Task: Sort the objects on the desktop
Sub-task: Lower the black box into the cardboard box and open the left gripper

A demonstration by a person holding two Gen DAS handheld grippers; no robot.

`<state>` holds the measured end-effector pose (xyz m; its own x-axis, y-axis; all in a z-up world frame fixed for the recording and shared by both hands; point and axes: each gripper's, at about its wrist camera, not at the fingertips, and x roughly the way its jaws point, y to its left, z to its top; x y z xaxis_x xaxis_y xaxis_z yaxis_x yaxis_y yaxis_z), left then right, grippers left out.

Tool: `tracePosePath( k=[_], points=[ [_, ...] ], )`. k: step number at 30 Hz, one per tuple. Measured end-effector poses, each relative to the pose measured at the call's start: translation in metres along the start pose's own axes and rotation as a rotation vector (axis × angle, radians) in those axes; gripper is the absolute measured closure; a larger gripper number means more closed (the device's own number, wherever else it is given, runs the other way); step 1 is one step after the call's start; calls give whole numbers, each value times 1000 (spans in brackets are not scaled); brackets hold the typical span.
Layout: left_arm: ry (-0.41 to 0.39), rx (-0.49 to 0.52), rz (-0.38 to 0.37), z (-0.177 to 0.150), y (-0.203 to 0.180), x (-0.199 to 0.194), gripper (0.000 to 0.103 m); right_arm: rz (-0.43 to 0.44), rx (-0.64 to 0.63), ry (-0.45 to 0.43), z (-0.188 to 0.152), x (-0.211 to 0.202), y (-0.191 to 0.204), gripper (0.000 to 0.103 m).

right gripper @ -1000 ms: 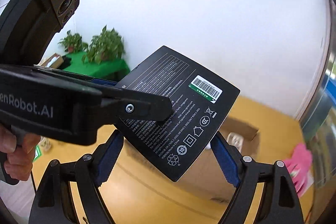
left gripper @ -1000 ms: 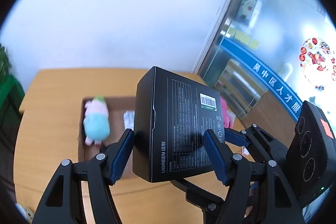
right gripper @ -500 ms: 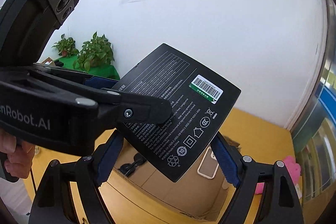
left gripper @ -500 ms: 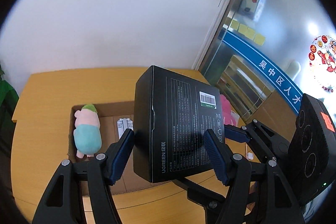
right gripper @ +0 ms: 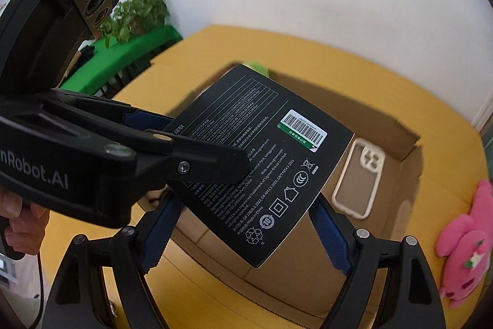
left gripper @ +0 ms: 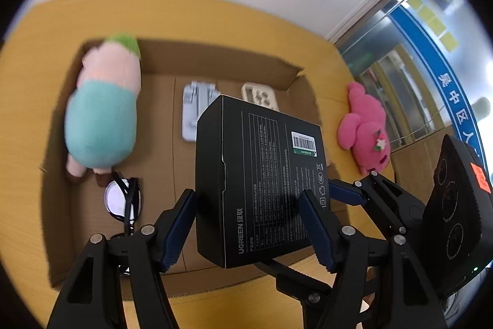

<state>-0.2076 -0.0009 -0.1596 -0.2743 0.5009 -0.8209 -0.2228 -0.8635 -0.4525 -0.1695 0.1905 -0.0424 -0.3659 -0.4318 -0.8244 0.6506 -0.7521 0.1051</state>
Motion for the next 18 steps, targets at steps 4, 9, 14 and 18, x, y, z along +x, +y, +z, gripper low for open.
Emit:
tracePosePath(
  k=[4, 9, 14, 18],
  points=[
    [74, -48, -10, -12, 21, 39, 36, 22, 6, 79, -25, 33, -18, 14],
    [156, -81, 21, -26, 38, 71, 36, 54, 29, 193, -44, 80, -25, 15],
    [224, -116, 61, -39, 50, 92, 38, 75, 63, 277, -58, 102, -24, 14],
    [232, -134, 76, -49, 51, 88, 38, 57, 86, 272, -60, 97, -20, 13]
  ],
)
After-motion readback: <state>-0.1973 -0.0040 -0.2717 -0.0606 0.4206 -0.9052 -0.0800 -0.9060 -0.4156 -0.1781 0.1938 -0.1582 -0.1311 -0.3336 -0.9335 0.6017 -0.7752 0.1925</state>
